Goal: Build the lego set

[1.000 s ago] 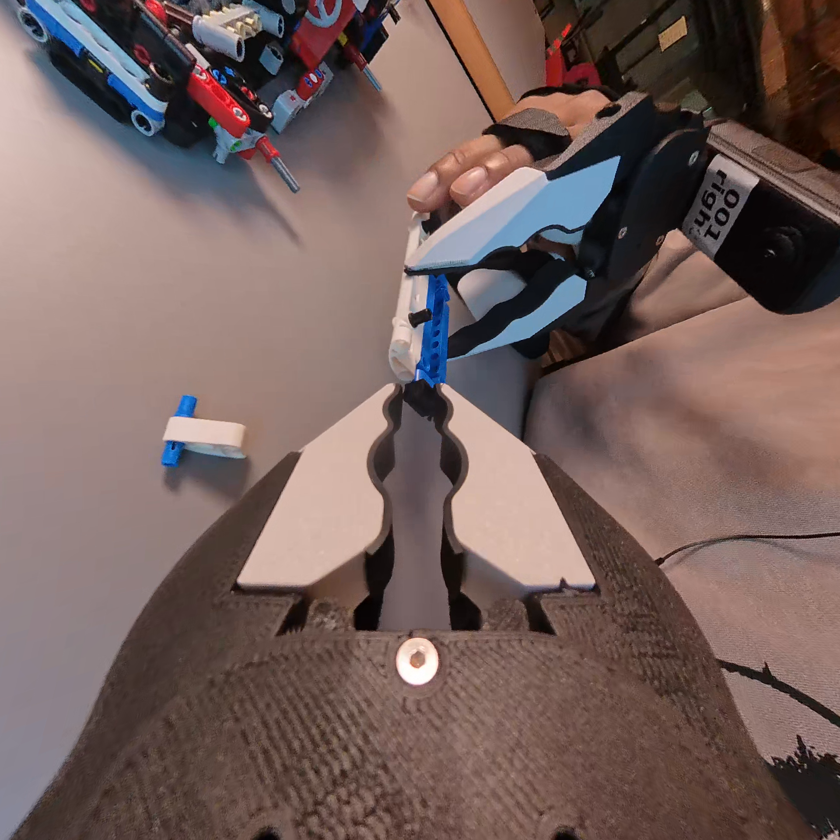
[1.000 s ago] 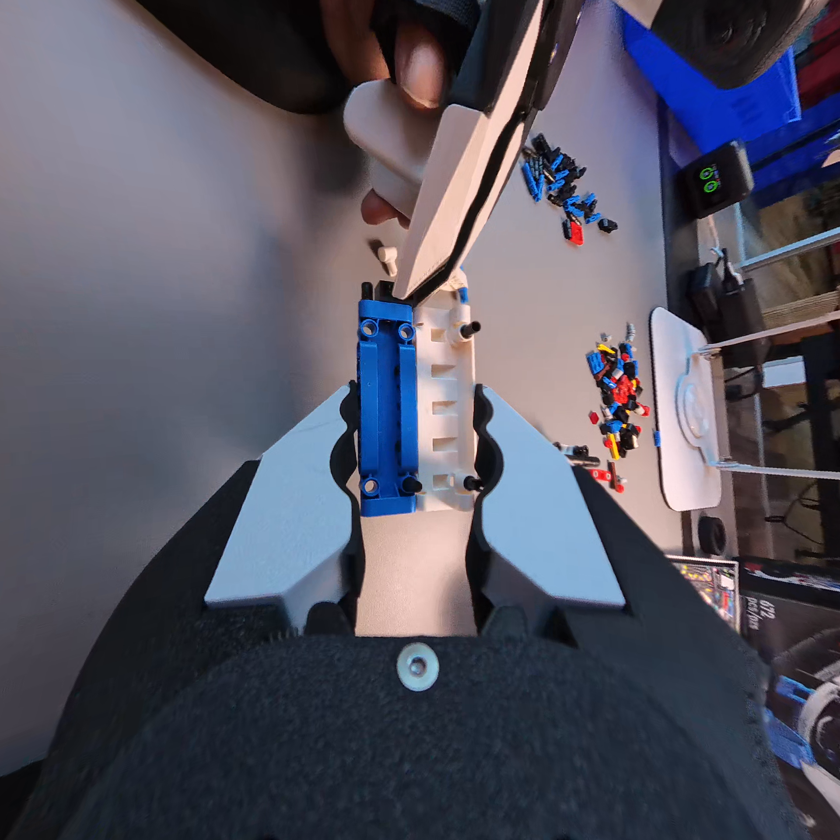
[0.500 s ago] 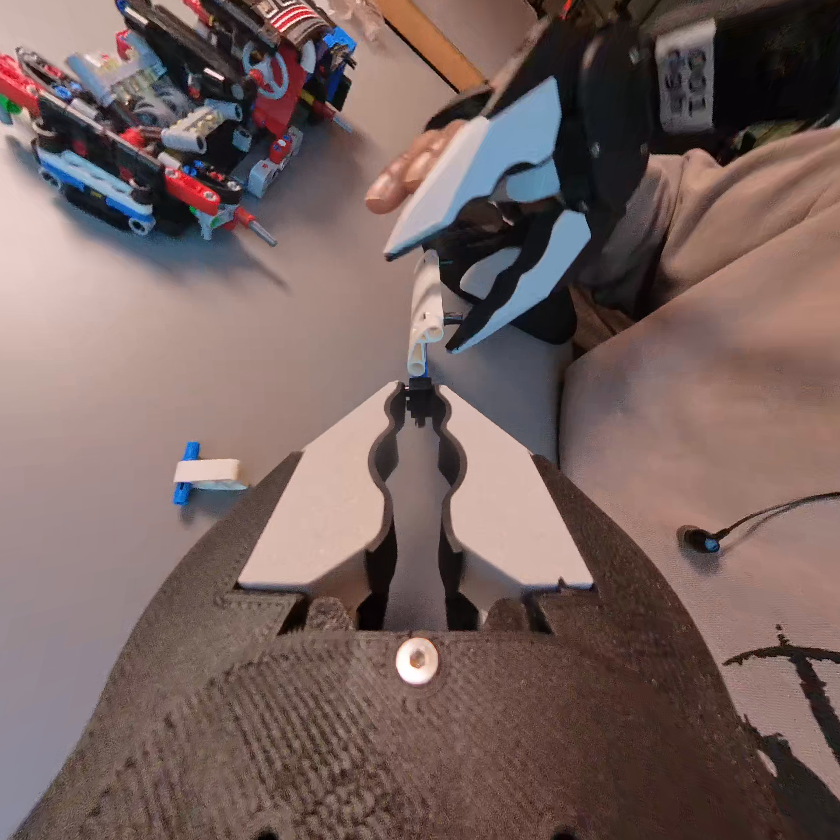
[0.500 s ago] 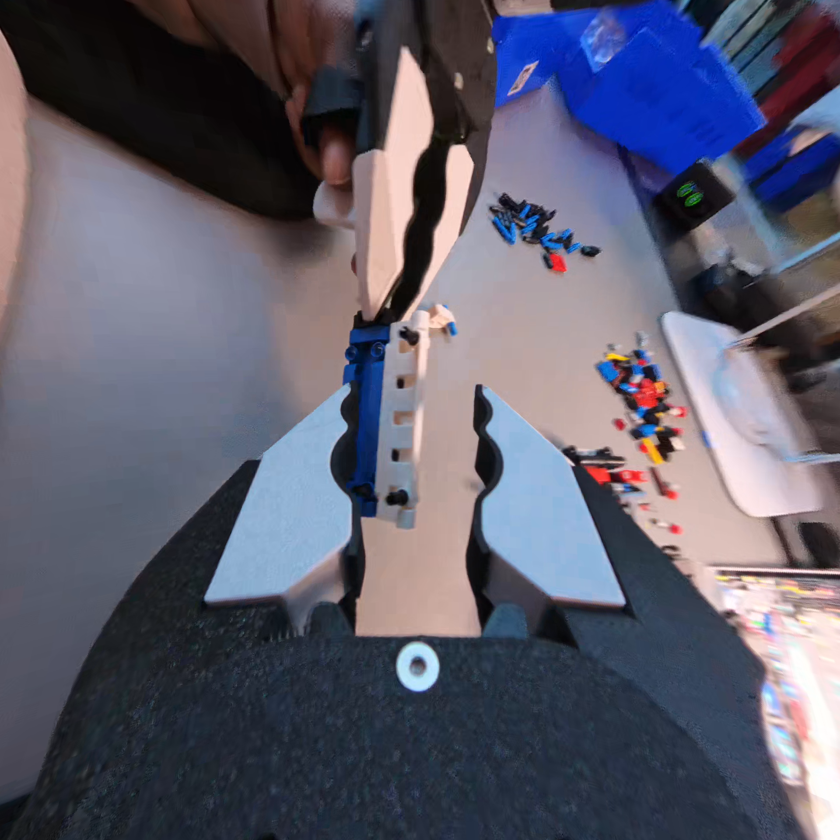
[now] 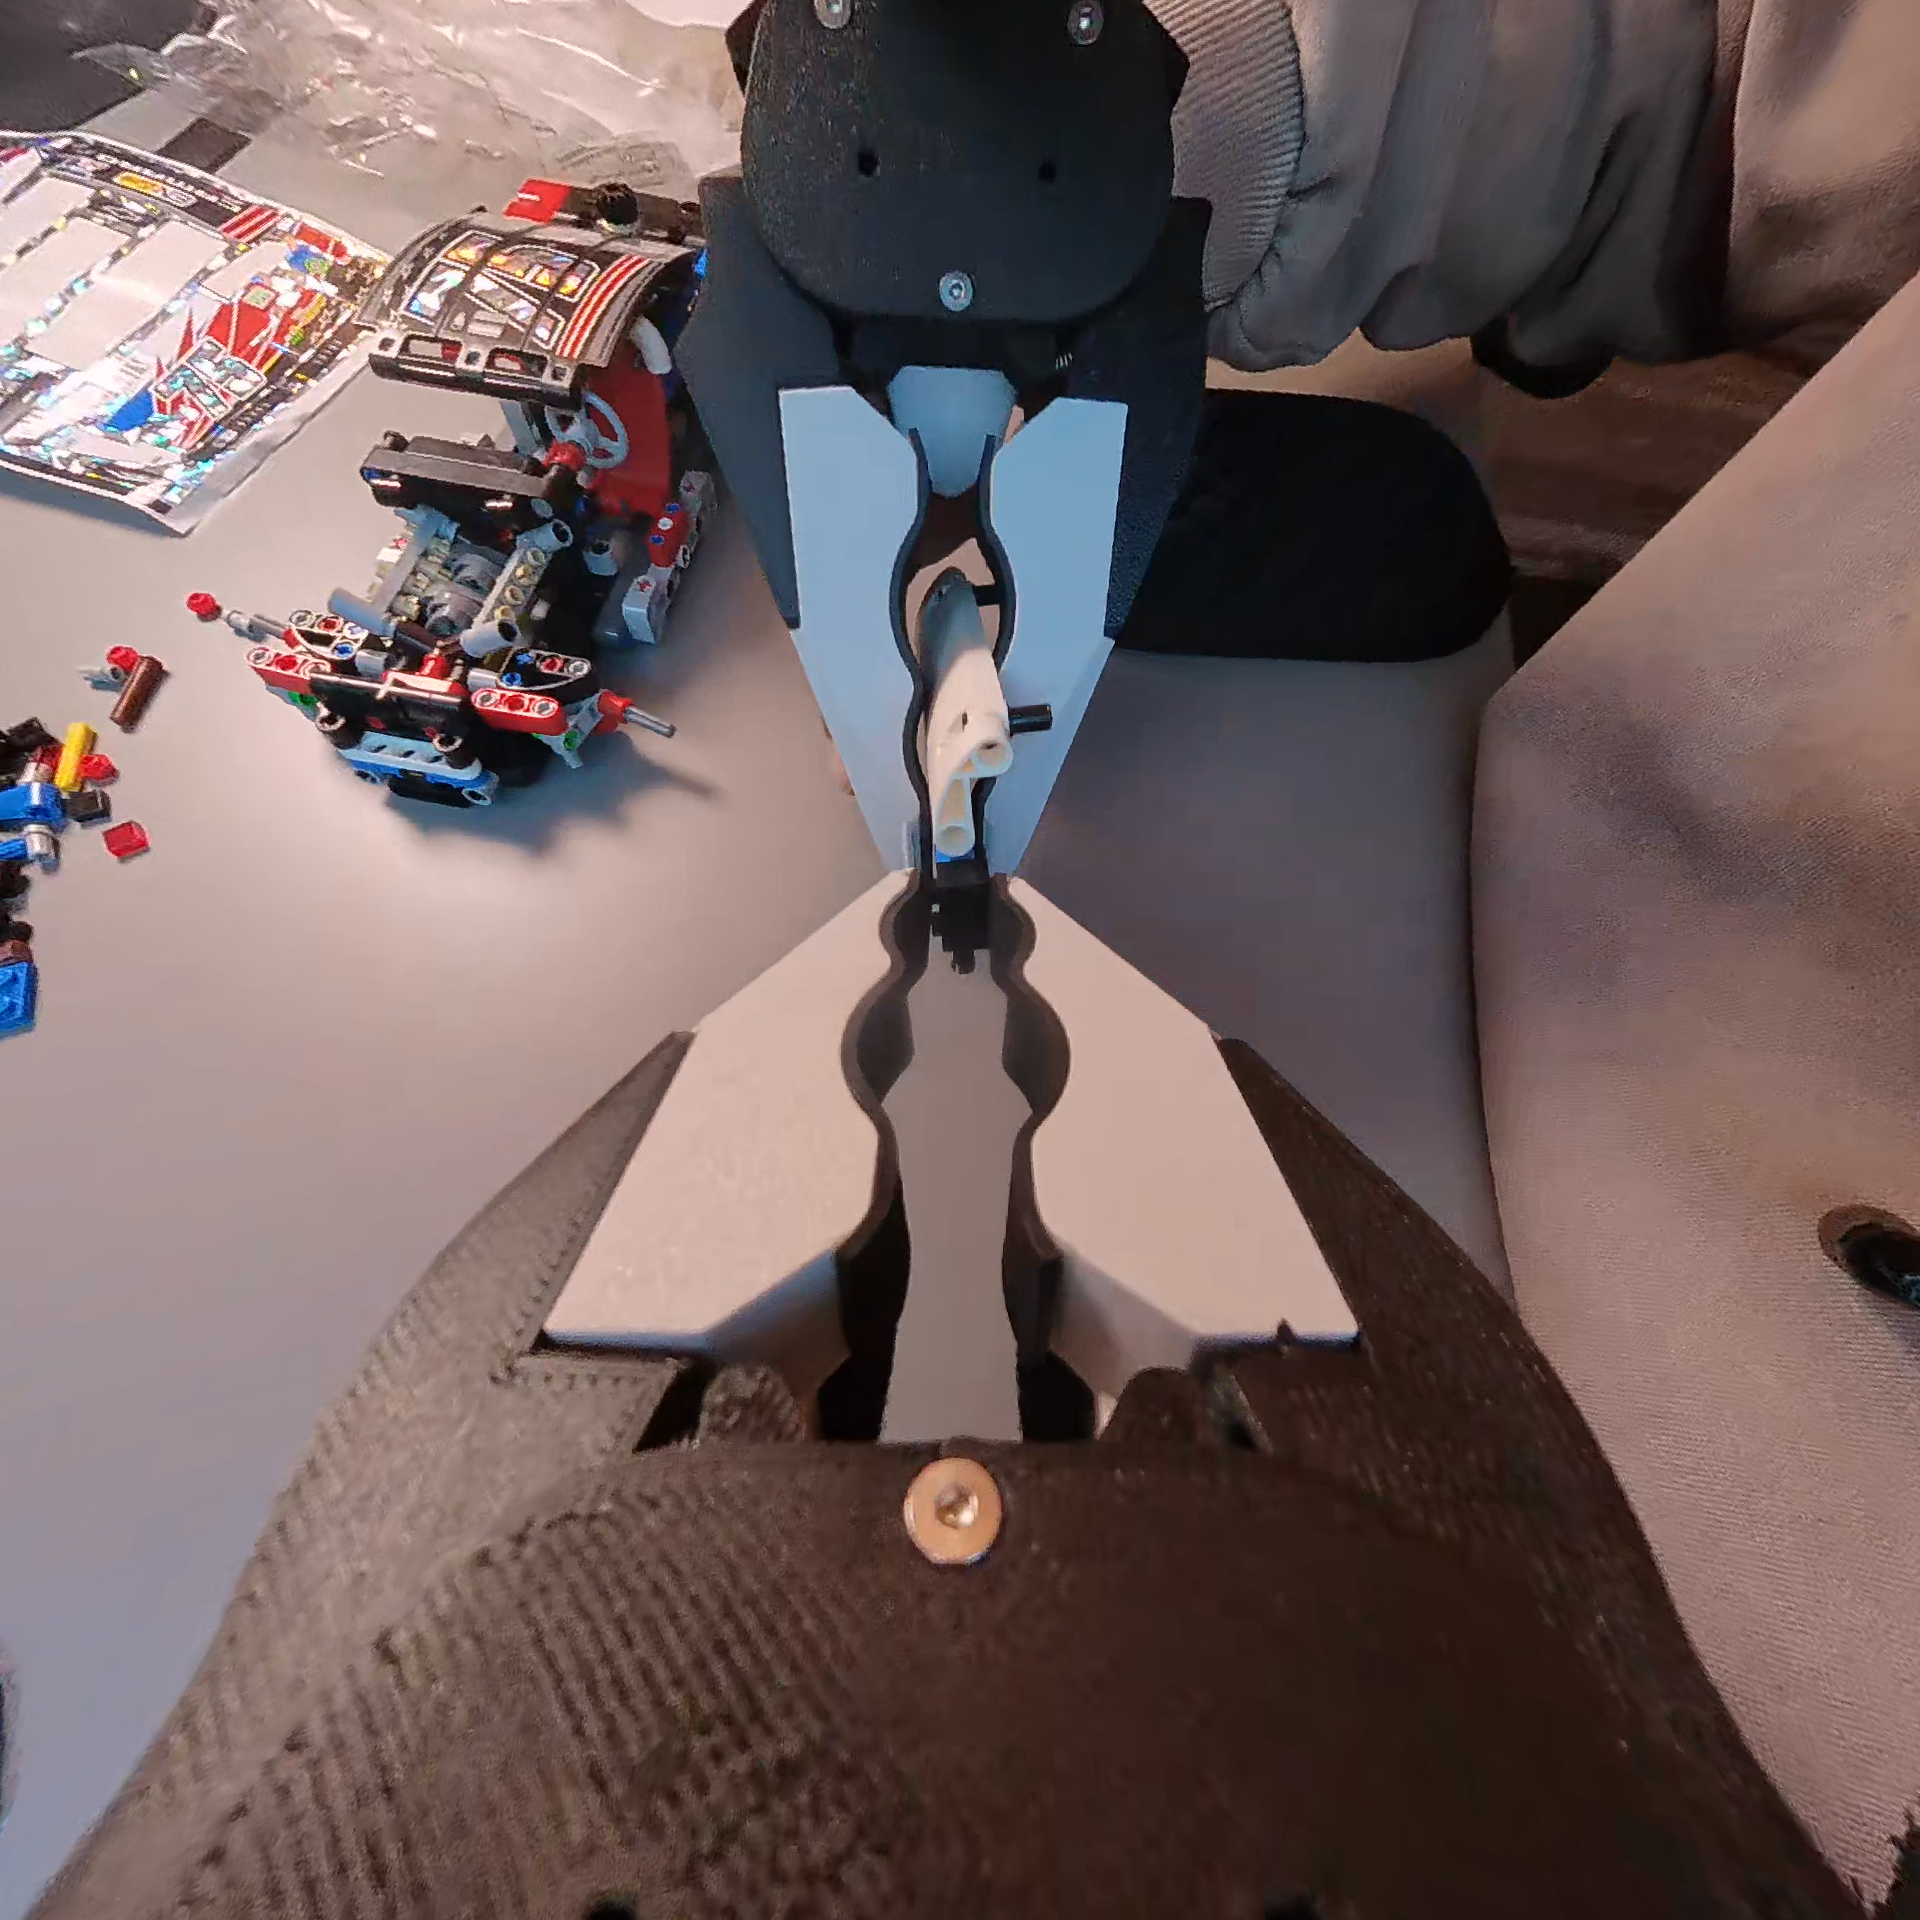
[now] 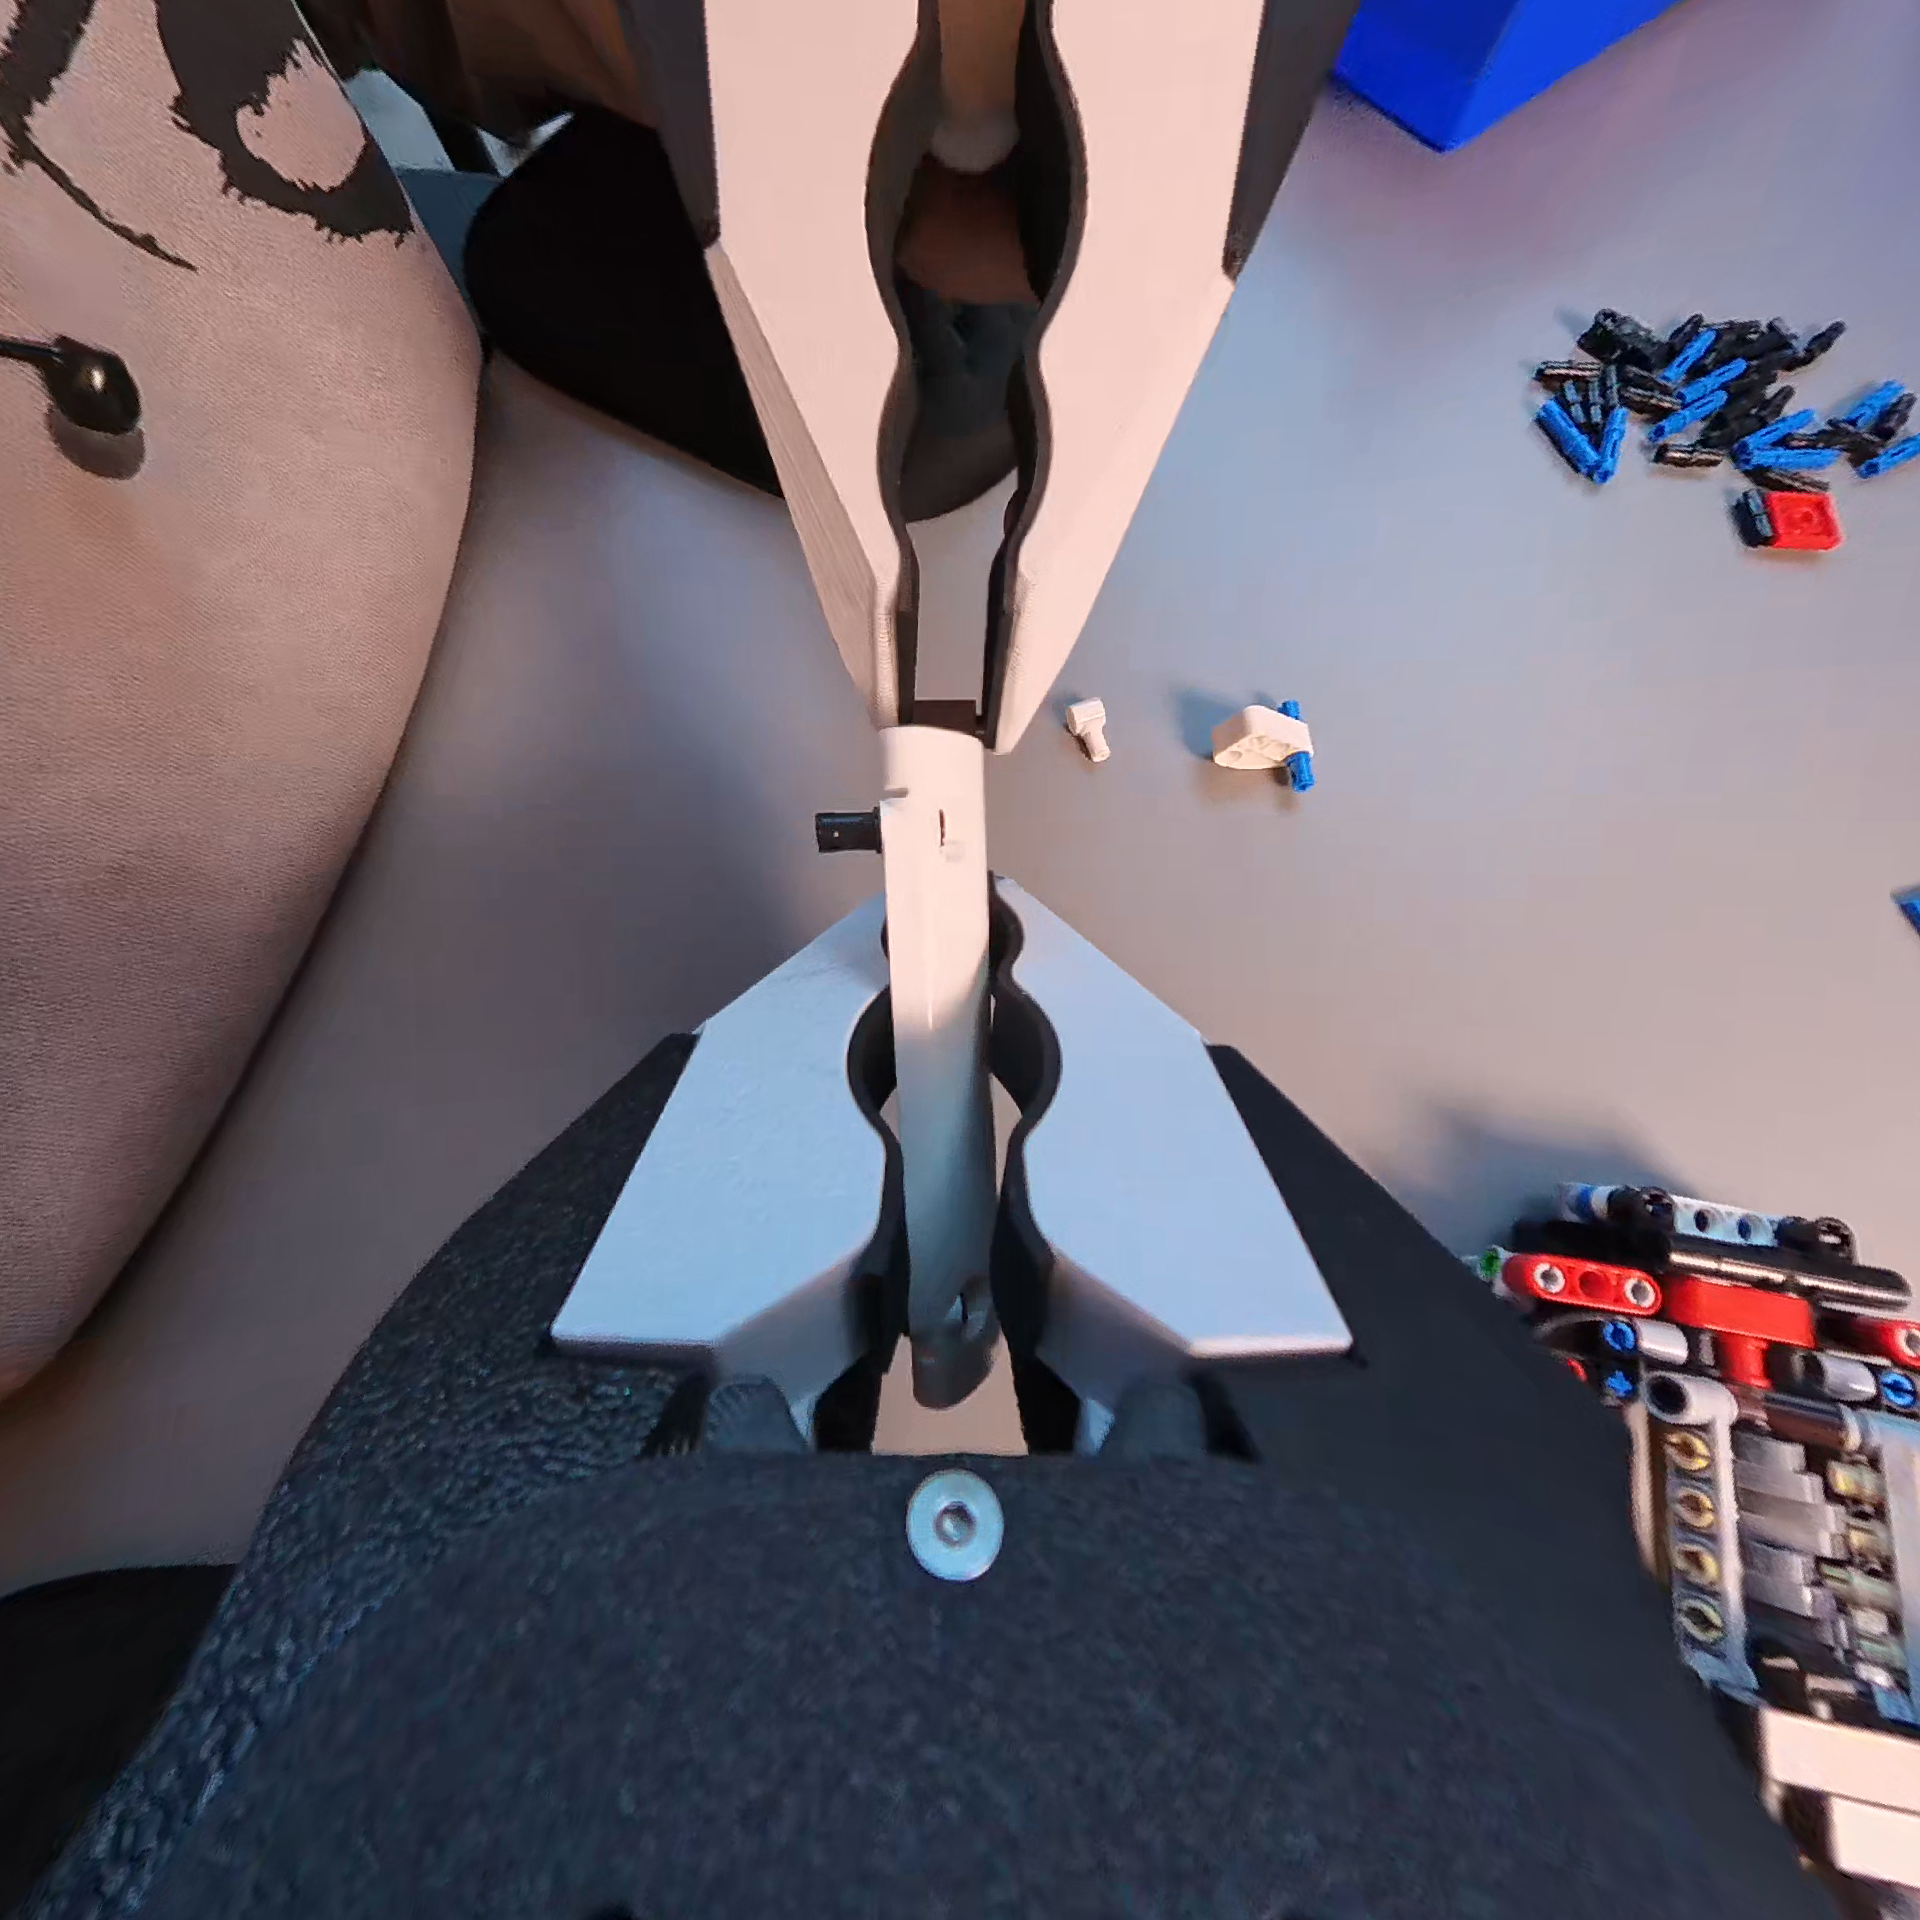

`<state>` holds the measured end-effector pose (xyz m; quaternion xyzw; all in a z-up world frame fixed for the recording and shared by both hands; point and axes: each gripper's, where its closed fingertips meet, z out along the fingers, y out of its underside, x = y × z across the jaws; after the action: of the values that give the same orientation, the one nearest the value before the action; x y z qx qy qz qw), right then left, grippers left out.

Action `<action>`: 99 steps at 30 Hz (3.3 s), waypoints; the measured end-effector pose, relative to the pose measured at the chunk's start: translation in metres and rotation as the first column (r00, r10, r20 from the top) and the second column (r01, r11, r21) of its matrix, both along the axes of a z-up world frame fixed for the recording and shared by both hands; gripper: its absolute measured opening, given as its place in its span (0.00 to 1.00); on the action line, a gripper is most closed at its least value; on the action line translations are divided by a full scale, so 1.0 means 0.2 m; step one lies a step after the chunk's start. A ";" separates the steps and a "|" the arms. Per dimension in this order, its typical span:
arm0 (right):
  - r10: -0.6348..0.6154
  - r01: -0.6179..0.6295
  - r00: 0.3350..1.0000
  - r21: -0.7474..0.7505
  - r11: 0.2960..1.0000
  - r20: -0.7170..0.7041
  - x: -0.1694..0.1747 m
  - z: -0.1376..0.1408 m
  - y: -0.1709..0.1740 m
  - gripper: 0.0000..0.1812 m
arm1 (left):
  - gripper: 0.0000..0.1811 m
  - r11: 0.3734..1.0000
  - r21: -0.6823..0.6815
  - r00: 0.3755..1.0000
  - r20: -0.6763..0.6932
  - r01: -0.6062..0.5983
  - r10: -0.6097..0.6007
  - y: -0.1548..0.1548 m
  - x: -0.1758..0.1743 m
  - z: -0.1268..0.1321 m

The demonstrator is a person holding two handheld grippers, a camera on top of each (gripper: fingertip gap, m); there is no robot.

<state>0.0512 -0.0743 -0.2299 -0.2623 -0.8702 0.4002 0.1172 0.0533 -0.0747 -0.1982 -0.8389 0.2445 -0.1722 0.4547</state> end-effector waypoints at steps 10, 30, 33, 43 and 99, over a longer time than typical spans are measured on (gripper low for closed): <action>-0.076 0.077 0.996 -0.004 0.997 0.041 0.01 -0.02 0.03 0.04 | 0.05 0.999 0.026 1.000 0.014 -0.028 0.028 0.02 0.00 -0.02; -0.065 0.040 0.955 0.090 0.995 0.288 0.18 -0.19 0.18 0.04 | 0.05 0.993 -0.082 0.992 0.083 -0.086 0.093 -0.04 -0.14 -0.09; 0.028 -0.016 0.983 -0.070 0.997 0.181 0.17 0.08 0.01 0.04 | 0.05 0.988 -0.155 0.998 0.057 -0.001 0.010 -0.11 -0.07 -0.16; 0.056 0.067 0.861 -0.222 0.973 0.505 0.20 -0.03 0.05 0.04 | 0.05 0.928 -0.371 0.981 0.192 0.047 0.027 -0.10 0.03 -0.31; -0.053 -0.019 0.949 0.225 0.974 0.309 0.03 -0.20 0.21 0.24 | 0.09 0.970 -0.235 0.994 -0.075 0.053 -0.073 -0.01 0.02 -0.31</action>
<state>0.0571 -0.0332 -0.2705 -0.3152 -0.9151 0.2512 0.0100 0.0572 -0.0760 -0.2610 -0.8847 0.2679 -0.1789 0.3368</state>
